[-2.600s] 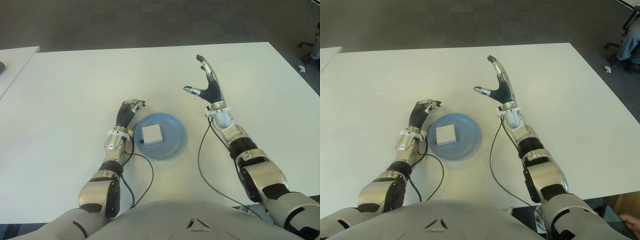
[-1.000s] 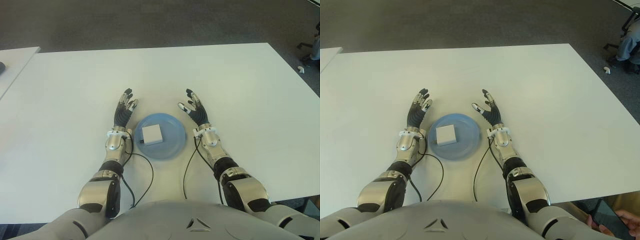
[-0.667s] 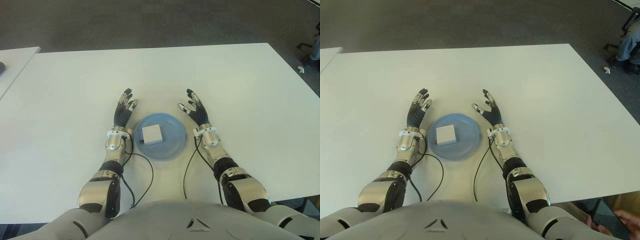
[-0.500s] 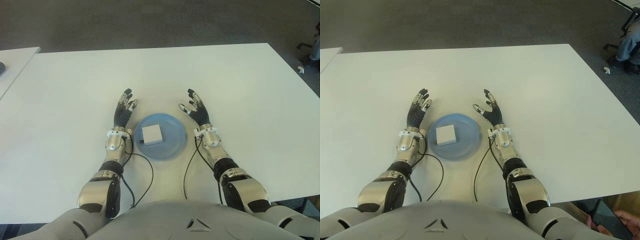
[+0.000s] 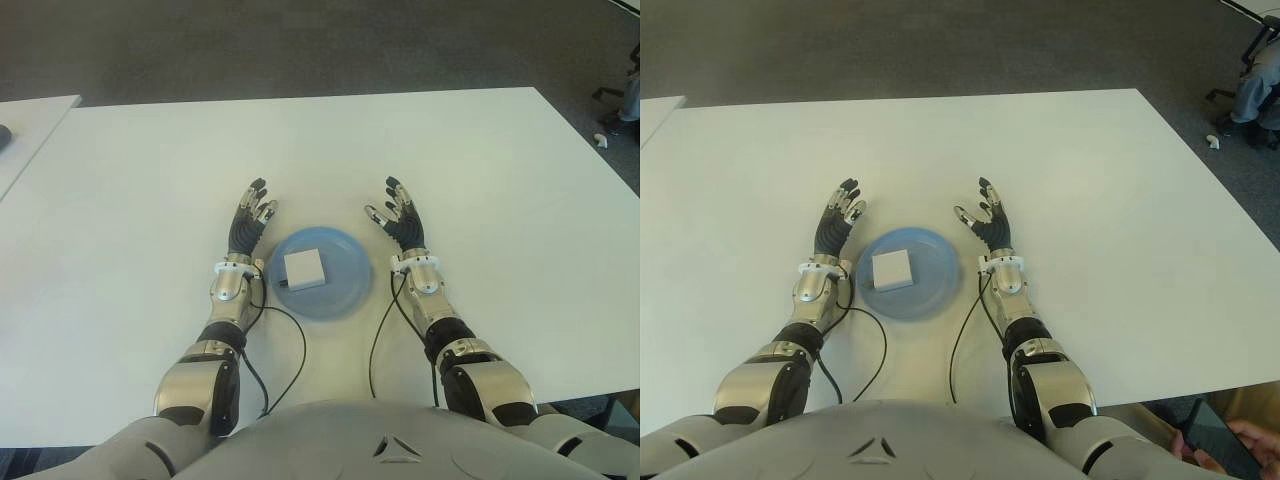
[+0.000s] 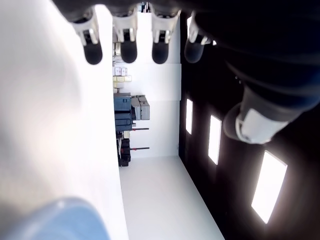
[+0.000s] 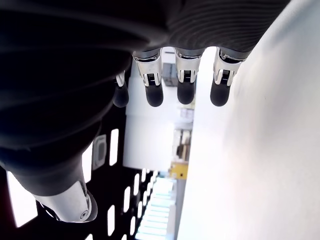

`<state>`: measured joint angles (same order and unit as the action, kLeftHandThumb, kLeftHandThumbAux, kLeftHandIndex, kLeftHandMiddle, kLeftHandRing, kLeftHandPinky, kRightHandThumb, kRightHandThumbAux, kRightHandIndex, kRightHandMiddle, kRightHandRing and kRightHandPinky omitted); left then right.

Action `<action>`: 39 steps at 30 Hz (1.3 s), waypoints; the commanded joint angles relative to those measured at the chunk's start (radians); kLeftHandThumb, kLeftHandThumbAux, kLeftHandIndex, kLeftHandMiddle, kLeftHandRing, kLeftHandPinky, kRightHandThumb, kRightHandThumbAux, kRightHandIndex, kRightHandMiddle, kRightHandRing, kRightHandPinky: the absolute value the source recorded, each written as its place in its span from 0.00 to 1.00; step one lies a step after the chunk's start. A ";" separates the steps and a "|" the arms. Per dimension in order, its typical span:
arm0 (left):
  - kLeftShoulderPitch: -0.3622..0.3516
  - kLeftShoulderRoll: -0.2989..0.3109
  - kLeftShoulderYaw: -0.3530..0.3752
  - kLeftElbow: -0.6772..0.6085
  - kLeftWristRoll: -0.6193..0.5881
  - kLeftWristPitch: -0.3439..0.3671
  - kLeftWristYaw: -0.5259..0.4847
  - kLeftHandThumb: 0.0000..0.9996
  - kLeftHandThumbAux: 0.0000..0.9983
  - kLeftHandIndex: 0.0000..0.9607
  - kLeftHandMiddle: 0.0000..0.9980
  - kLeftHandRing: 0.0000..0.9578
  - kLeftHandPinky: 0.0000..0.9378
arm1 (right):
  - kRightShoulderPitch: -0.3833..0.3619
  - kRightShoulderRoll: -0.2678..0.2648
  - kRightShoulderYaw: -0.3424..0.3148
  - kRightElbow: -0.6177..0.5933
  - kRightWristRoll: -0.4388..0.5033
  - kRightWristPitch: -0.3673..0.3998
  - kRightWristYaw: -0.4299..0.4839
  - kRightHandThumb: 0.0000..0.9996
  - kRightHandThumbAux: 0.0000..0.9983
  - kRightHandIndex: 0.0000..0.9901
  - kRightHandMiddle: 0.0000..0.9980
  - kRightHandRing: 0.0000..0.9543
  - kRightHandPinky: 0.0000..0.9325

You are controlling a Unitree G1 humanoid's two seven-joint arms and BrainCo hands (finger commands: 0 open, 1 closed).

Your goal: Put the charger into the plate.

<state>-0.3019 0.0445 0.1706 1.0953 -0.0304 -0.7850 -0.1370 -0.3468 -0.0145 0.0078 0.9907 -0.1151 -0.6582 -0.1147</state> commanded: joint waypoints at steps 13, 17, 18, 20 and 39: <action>0.124 0.001 -0.017 0.110 -0.002 0.110 -0.026 0.02 0.53 0.00 0.00 0.00 0.00 | 0.157 0.036 -0.019 0.046 0.018 0.115 -0.006 0.02 0.76 0.00 0.00 0.00 0.01; 0.123 0.002 -0.016 0.111 -0.006 0.114 -0.034 0.02 0.53 0.00 0.00 0.00 0.00 | 0.162 0.040 -0.025 0.038 0.021 0.119 -0.004 0.02 0.77 0.00 0.00 0.00 0.02; 0.122 0.002 -0.016 0.111 -0.006 0.115 -0.037 0.03 0.53 0.00 0.00 0.00 0.00 | 0.163 0.042 -0.027 0.035 0.023 0.120 -0.005 0.03 0.78 0.00 0.00 0.00 0.02; 0.122 0.003 -0.016 0.111 -0.008 0.115 -0.040 0.03 0.53 0.00 0.00 0.00 0.00 | 0.165 0.045 -0.030 0.031 0.024 0.123 -0.006 0.03 0.79 0.00 0.00 0.00 0.03; 0.111 -0.010 -0.002 0.115 -0.051 0.119 -0.084 0.02 0.53 0.00 0.00 0.00 0.00 | 0.179 0.057 -0.051 -0.001 0.035 0.129 -0.003 0.01 0.82 0.01 0.01 0.02 0.06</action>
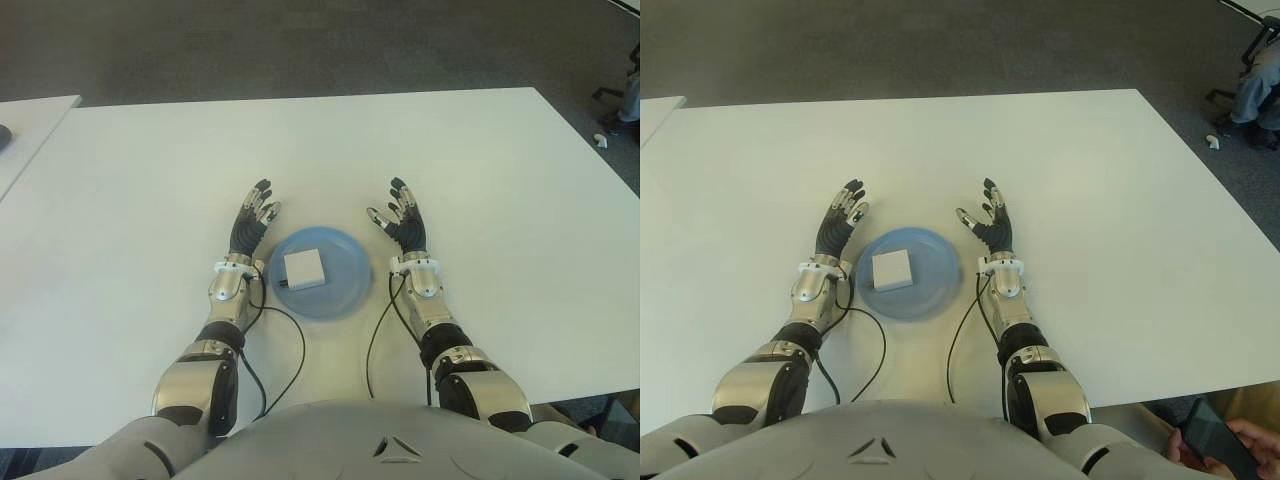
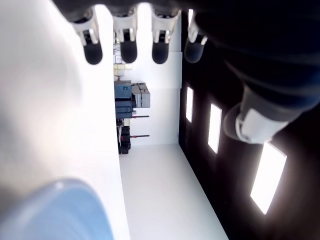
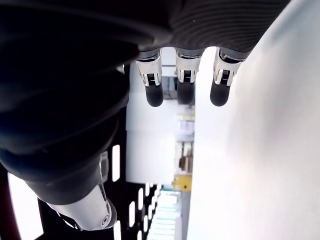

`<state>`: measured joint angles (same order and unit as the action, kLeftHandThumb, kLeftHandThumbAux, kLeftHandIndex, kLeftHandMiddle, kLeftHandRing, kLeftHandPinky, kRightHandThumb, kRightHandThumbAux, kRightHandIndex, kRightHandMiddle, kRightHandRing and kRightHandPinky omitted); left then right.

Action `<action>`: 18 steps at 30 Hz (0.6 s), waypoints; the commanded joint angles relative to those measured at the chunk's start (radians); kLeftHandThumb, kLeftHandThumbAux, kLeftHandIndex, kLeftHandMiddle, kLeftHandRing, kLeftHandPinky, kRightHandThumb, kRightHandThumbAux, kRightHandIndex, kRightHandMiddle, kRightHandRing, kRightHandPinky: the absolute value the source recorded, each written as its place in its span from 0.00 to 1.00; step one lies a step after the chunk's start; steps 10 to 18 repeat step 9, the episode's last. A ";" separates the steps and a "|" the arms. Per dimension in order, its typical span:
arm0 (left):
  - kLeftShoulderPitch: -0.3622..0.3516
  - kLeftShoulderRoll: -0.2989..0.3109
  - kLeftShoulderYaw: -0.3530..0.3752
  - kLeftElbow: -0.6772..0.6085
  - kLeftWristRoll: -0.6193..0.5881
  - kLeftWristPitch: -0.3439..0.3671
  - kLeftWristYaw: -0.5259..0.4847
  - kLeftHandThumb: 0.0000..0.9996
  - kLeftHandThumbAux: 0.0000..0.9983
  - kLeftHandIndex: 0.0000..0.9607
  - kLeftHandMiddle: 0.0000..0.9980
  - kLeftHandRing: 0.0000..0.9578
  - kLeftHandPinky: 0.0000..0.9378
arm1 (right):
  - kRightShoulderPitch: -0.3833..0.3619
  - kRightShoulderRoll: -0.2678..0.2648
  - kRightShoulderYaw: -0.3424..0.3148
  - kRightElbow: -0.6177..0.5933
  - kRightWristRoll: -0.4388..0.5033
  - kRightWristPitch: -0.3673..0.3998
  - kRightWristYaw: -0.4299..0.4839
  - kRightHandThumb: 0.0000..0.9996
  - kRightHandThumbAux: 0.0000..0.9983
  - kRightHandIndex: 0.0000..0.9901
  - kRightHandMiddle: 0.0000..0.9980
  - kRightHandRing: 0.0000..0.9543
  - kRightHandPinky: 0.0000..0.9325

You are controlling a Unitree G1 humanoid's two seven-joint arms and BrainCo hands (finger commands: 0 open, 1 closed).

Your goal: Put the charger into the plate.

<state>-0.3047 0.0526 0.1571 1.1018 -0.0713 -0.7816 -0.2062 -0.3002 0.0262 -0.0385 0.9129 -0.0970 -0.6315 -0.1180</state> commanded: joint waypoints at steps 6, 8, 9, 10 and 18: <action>0.108 -0.020 0.010 0.111 -0.017 0.122 -0.017 0.01 0.53 0.00 0.00 0.00 0.00 | 0.137 0.015 -0.004 0.073 0.012 0.090 -0.008 0.00 0.83 0.01 0.02 0.02 0.06; 0.107 -0.021 0.009 0.112 -0.018 0.122 -0.018 0.02 0.53 0.00 0.00 0.00 0.00 | 0.139 0.015 -0.003 0.071 0.011 0.086 -0.009 0.00 0.83 0.01 0.02 0.03 0.06; 0.105 -0.021 0.008 0.113 -0.018 0.123 -0.018 0.02 0.53 0.00 0.00 0.00 0.00 | 0.140 0.015 -0.003 0.069 0.011 0.085 -0.009 0.00 0.83 0.02 0.02 0.03 0.06; 0.105 -0.021 0.008 0.113 -0.018 0.123 -0.018 0.02 0.53 0.00 0.00 0.00 0.00 | 0.140 0.015 -0.003 0.069 0.011 0.085 -0.009 0.00 0.83 0.02 0.02 0.03 0.06; 0.105 -0.021 0.008 0.113 -0.018 0.123 -0.018 0.02 0.53 0.00 0.00 0.00 0.00 | 0.140 0.015 -0.003 0.069 0.011 0.085 -0.009 0.00 0.83 0.02 0.02 0.03 0.06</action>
